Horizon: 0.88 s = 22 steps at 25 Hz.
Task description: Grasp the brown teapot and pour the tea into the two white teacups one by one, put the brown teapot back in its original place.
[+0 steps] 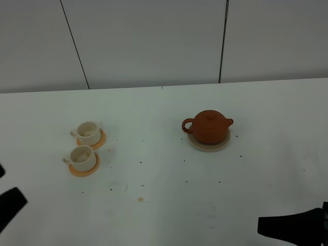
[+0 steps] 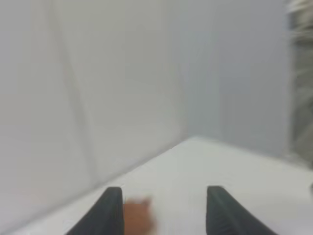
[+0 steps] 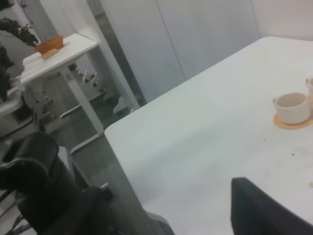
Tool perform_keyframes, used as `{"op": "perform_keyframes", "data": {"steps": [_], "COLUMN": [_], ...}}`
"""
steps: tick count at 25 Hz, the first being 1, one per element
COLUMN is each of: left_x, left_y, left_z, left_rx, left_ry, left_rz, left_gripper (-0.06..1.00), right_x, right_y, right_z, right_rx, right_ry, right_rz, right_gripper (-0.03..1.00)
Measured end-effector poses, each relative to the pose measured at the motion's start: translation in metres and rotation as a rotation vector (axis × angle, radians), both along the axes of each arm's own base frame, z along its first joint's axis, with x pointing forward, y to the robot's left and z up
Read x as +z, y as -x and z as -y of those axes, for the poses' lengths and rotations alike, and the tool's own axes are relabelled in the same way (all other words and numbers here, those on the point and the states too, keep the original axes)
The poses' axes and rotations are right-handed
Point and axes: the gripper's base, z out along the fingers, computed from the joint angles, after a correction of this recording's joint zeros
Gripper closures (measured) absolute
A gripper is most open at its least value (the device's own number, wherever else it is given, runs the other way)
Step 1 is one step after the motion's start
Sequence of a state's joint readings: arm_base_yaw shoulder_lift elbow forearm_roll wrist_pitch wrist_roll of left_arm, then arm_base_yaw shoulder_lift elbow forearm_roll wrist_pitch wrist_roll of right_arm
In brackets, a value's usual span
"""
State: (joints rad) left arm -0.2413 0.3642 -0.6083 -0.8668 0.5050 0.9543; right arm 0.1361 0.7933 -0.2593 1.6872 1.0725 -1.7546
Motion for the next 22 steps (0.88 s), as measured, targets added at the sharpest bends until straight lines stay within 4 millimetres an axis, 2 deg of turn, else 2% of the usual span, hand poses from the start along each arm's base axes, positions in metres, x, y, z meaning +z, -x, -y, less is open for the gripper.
{"op": "perform_keyframes", "data": {"steps": [4,6,9,12,17,22], "left_x": [-0.008,-0.017,-0.028,-0.038,-0.070,-0.076], "left_y": [0.023,0.033,0.045,0.051,0.046,0.045], "left_z": [-0.029,-0.048,-0.063,-0.062,-0.053,-0.052], "left_rx": [0.270,0.468,0.612,0.587,0.500,0.489], "left_ry": [-0.069,-0.098,-0.117,-0.097,-0.111,-0.138], "left_rz": [-0.252,-0.406,-0.500,-0.493,-0.519,-0.530], "left_gripper": [0.54,0.55,0.56,0.57,0.57,0.57], "right_x": [-0.001,-0.001,-0.001,-0.001,-0.001,-0.001], "right_y": [-0.001,-0.001,-0.002,-0.002,-0.002,-0.002], "right_z": [0.001,0.001,0.001,0.001,0.001,0.001], "right_rx": [-0.016,-0.018,-0.019,-0.019,-0.020,-0.017], "right_ry": [0.006,0.007,0.006,0.006,0.005,0.003], "right_rz": [-0.001,-0.001,-0.002,-0.002,-0.007,-0.006], "right_gripper": [0.44,0.44,0.44,0.44,0.44,0.44]}}
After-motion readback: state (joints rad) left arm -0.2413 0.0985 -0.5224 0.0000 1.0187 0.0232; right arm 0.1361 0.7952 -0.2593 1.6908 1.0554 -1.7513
